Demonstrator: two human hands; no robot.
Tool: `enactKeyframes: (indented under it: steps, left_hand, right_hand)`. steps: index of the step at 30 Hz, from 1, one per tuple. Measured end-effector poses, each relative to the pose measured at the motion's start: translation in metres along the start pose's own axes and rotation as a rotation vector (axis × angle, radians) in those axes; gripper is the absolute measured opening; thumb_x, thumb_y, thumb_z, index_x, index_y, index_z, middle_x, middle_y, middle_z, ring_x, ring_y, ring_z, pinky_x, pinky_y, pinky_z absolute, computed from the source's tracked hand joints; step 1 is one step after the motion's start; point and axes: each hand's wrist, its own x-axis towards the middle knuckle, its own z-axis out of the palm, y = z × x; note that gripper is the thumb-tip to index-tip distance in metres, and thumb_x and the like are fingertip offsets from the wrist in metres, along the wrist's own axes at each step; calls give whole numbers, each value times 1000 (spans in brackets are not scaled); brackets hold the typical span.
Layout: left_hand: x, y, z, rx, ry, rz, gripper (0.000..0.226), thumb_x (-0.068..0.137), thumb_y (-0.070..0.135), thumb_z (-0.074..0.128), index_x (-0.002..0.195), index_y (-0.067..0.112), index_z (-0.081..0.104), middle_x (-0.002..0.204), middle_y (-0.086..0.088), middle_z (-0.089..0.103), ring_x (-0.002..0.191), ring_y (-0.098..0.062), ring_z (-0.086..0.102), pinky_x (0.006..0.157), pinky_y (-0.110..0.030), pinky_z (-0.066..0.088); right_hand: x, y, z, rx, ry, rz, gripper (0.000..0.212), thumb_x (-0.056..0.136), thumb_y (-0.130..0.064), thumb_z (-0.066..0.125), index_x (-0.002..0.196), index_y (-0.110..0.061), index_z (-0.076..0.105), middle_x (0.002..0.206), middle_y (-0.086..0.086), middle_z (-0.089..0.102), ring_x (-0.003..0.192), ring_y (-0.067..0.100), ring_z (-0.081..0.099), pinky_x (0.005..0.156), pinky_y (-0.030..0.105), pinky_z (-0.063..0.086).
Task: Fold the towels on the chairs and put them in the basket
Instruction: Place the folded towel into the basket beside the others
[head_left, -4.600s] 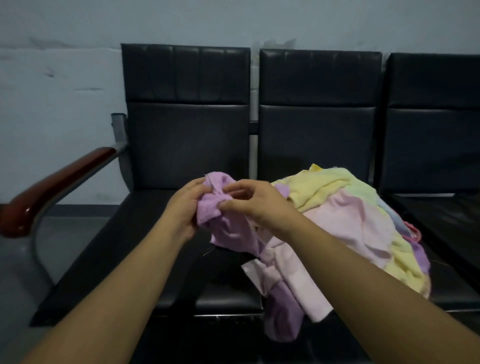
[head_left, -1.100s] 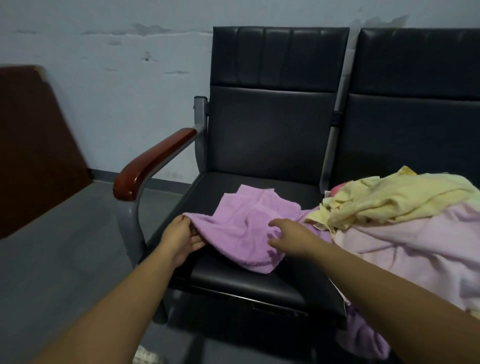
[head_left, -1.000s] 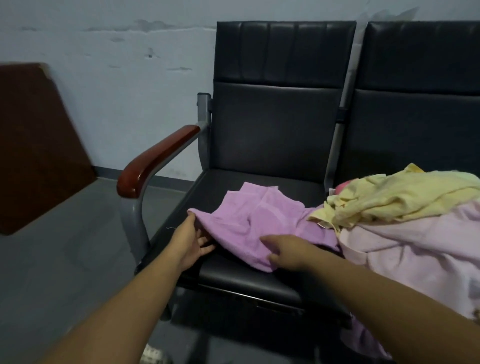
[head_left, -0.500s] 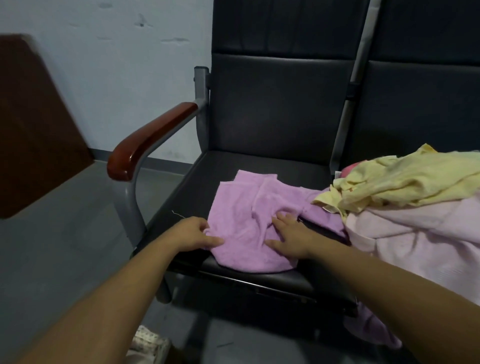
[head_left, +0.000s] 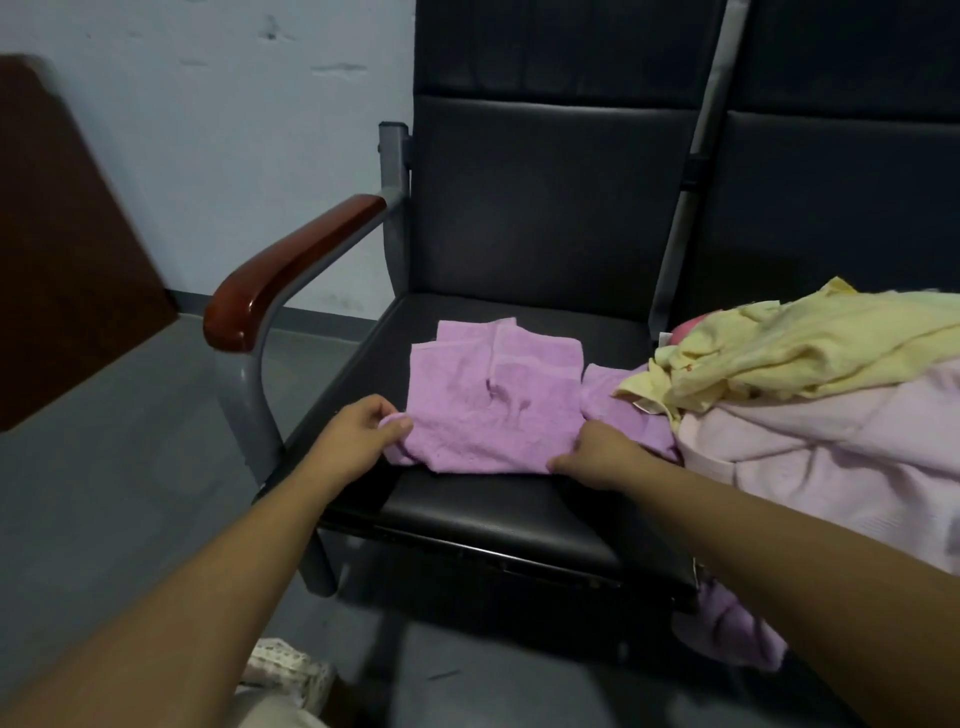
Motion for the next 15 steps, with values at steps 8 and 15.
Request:
enactKeyframes:
  steps: [8,15]
  left_hand:
    - [-15,8,-3,-227,-32,-10,16,92,17,70,86,7,60,73,-9,71,67,-15,65,82,-39,50]
    - [-12,1,-11,-165,37,47,24,81,53,61,83,30,53,76,4,60,73,-18,53,68,-37,42]
  right_hand:
    - [-1,13,20,376,125,40,29,88,-34,72,78,-10,58,74,3,57,73,20,54,62,30,35]
    - [-2,3,3,1013,228,74,11,83,-18,65,76,-10,66,75,11,64,71,21,56,67,38,47]
